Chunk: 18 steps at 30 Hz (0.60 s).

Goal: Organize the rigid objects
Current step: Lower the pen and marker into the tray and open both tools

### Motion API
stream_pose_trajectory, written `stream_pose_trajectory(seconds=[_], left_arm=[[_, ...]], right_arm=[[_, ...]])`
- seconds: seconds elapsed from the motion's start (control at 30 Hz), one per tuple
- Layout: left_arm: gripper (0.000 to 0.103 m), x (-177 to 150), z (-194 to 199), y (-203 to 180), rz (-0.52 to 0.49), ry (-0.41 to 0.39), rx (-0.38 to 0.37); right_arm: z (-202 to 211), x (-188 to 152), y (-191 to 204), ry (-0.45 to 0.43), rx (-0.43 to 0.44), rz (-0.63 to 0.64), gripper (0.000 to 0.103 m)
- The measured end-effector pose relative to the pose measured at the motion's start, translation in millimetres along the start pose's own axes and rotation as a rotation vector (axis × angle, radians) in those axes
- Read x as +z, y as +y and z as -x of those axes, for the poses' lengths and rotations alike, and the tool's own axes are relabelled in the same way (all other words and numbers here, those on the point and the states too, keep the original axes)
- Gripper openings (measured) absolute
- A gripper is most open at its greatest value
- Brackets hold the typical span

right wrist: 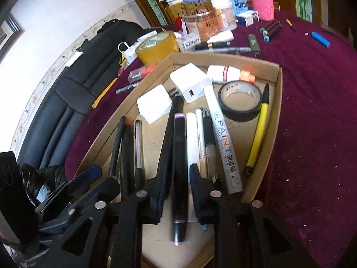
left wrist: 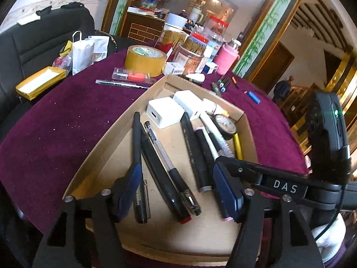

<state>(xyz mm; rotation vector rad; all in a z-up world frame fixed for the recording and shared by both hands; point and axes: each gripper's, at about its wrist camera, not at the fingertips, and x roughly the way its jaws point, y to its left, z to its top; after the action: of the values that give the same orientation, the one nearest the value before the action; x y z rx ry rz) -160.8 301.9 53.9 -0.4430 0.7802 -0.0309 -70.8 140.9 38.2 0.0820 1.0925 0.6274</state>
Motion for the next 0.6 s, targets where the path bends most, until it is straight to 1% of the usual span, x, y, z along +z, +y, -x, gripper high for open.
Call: stream_pose_trajectory(seconds=[0.03,0.1,0.2,0.27,0.3,0.37,0.4,0.43,0.47,0.5,0.53,0.57,0.6], left_arm=[[0.074,1,3,2,0.017,-0.008,0.002],[0.078,1,8,4,0.038,-0.022,0.006],[0.079,0,11,2,0.036,-0.023,0.004],[0.079,-2,14,-1,0.032,-0.031,-0.003],[0.079,-3,15,-4,0.029,-0.04,-0.009],[0.079,-5,21,-9,0.019,-0.072,-0.016],[0.079,-6,25,-12,0.012,-0.099,-0.009],[0.079,-8,31,-18,-0.006,-0.142,0.014],[0.079,-10,40,-27,-0.038,-0.204,0.052],[0.08,-12,49,-36,-0.074,-0.263,0.089],[0.085,-14,58,-45,-0.111,-0.323,0.125],[0.089,-17,65,-50,-0.134,-0.366,0.146],[0.097,-20,74,-58,-0.159,-0.426,0.169]], right_arm=[[4,0,0,-0.013,0.006,0.005,0.029],[11,-1,2,-0.042,-0.008,0.027,0.032],[25,-7,6,-0.094,-0.039,0.081,0.039],[36,-14,5,-0.139,-0.07,0.117,0.049],[40,-15,5,-0.159,-0.09,0.126,0.052],[48,-17,1,-0.203,-0.139,0.139,0.061],[54,-21,-3,-0.233,-0.178,0.146,0.063],[57,-22,-6,-0.251,-0.203,0.15,0.068],[63,-26,-10,-0.28,-0.241,0.155,0.072],[66,-27,-12,-0.299,-0.266,0.157,0.073],[70,-29,-15,-0.318,-0.292,0.16,0.076],[74,-31,-18,-0.335,-0.317,0.164,0.077],[77,-33,-22,-0.352,-0.341,0.164,0.078]])
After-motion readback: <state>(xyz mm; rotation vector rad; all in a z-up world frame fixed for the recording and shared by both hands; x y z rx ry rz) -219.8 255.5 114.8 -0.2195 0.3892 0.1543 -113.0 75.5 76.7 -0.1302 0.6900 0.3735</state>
